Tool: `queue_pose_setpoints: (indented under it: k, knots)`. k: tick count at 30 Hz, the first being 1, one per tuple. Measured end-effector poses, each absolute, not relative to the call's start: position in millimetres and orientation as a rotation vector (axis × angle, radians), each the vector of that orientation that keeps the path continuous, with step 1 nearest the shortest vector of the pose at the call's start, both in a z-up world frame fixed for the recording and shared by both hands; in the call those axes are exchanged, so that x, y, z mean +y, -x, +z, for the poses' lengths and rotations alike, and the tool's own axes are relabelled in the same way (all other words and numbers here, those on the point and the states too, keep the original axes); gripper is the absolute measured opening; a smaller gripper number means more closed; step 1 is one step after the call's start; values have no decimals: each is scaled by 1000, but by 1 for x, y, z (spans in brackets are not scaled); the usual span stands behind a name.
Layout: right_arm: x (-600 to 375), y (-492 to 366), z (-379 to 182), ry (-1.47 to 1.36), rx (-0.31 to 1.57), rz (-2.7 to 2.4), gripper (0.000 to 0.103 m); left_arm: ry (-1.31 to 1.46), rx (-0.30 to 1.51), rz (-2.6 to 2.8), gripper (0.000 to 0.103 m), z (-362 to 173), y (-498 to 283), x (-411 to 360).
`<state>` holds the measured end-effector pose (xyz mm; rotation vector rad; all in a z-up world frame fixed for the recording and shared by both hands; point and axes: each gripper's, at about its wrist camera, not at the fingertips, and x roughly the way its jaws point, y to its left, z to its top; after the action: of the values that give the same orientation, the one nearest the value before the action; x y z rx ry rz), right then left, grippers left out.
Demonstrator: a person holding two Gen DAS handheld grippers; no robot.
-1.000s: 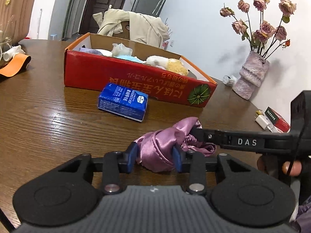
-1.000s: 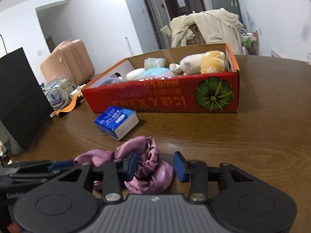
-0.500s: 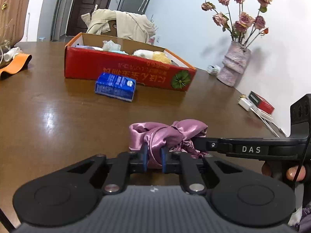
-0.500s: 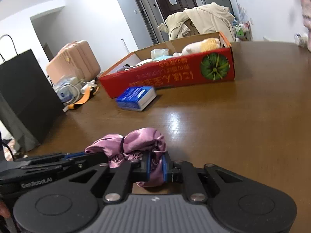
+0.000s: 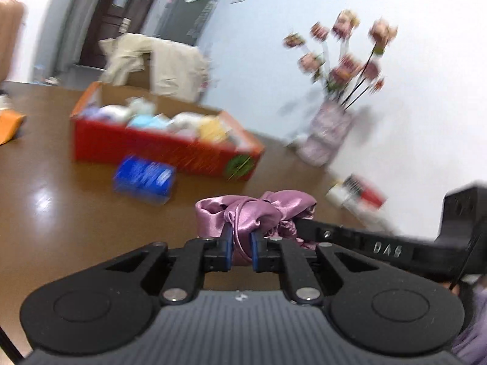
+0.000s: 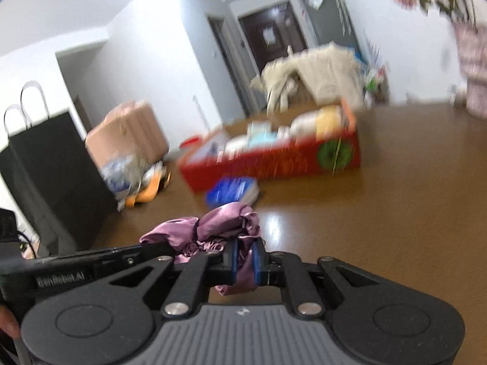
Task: Organize soft objects
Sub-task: 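Carry the pink scrunchies into the box and open both tools, then withdraw both tools from the box toward the blue packet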
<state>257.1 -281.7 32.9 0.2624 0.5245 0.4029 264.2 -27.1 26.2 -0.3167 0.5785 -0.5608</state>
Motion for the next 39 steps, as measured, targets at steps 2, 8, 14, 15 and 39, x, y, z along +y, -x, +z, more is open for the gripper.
queue_pose_setpoints:
  k: [2, 8, 14, 15, 39]
  knots:
    - [-290, -275, 53, -249, 460, 391, 10, 329, 557, -600, 12, 45, -300, -30]
    - [-300, -370, 94, -210, 423, 329, 10, 350, 558, -647, 12, 70, -413, -49]
    - [-282, -506, 97, -134, 527, 289, 9, 384, 703, -575, 11, 45, -538, -53]
    - [-275, -528, 90, -111, 559, 286, 9, 381, 727, -549, 11, 38, -553, -54]
    - [-252, -561, 66, 24, 780, 295, 51, 224, 730, -403, 55, 61, -546, -27]
